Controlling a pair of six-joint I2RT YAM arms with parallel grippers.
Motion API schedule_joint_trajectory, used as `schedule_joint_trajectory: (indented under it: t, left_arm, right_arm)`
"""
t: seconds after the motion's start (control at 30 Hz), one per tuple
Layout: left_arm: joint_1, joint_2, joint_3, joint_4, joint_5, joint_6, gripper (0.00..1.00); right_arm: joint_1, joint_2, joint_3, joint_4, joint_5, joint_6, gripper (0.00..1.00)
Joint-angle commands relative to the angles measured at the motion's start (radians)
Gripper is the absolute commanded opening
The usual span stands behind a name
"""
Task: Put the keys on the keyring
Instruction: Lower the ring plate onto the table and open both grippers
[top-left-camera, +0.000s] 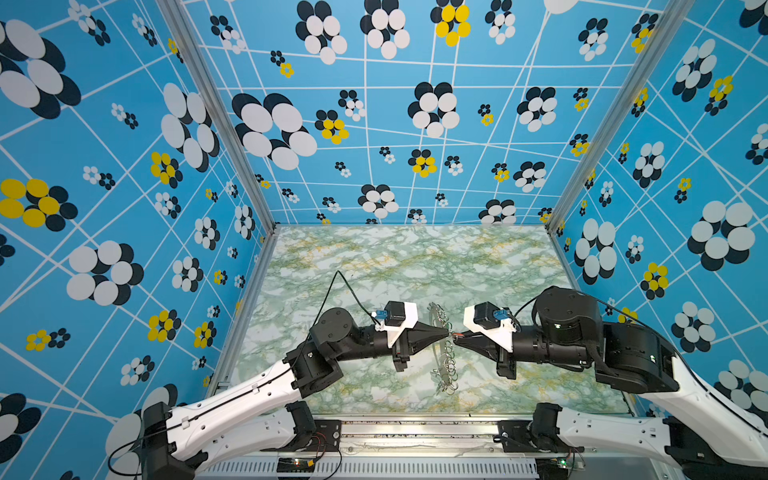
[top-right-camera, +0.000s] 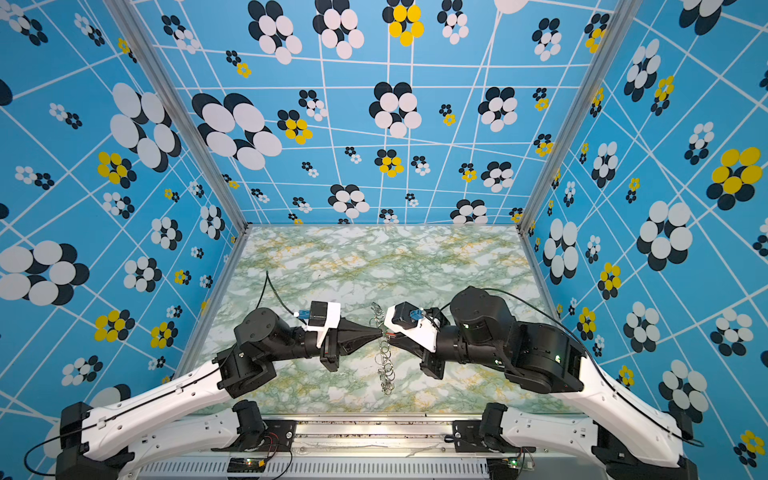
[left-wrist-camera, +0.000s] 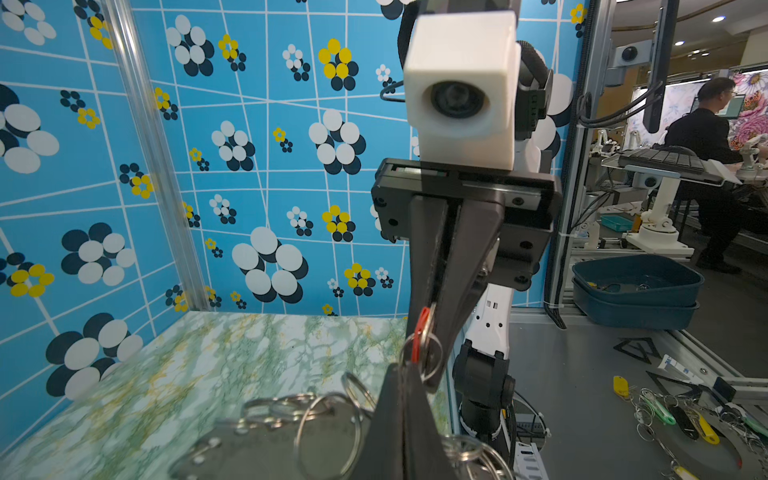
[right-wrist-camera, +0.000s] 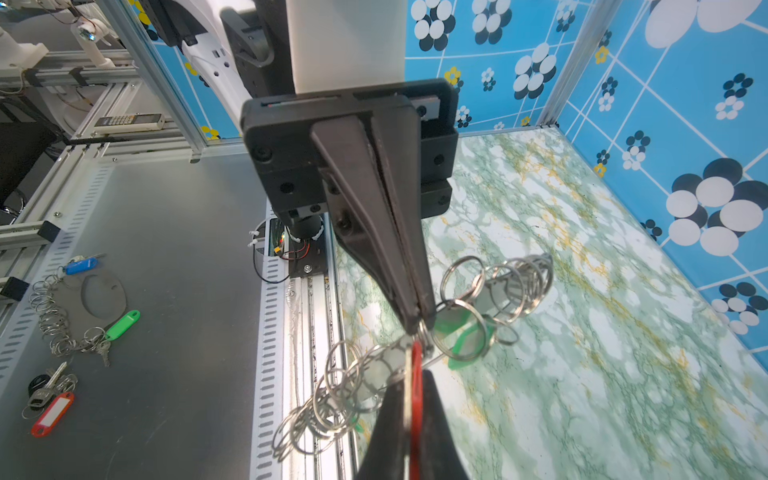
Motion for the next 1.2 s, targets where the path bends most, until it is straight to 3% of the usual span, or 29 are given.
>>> schedule_joint_trajectory:
  t: [0.0, 0.17, 0.3, 0.33, 0.6, 0.87, 1.17]
  left_arm:
    - [0.011, -0.026, -0.041, -0.052, -0.054, -0.006, 0.19]
    - [0.011, -0.087, -0.079, -0.159, -0.189, -0.018, 0.42]
    - [0.010, -0.196, -0.128, -0.283, -0.339, -0.034, 0.79]
    - [0.012, -0.221, -0.134, -0.317, -0.369, -0.036, 0.99]
    - [0.012, -0.402, -0.183, -0.536, -0.664, -0.090, 0.99]
    - [0.013, -0.440, -0.202, -0.583, -0.717, -0.100, 0.99]
    - [0.023, -0.430, -0.231, -0.570, -0.775, -0.132, 0.99]
  right_arm:
    - [0.003, 0.007, 0.014, 0.023, 0.017, 0.013, 0.00]
    - [0.002, 0.038, -0.021, 0.023, 0.030, 0.034, 0.00]
    - [-0.010, 0.059, -0.088, 0.082, 0.006, 0.057, 0.00]
    - [-0.021, 0.068, -0.102, 0.100, -0.010, 0.060, 0.00]
    - [-0.131, 0.200, -0.245, 0.347, -0.167, 0.119, 0.00]
    - [-0.303, 0.321, -0.419, 0.562, -0.297, 0.220, 0.00]
    - [-0.428, 0.321, -0.584, 0.471, -0.313, 0.284, 0.00]
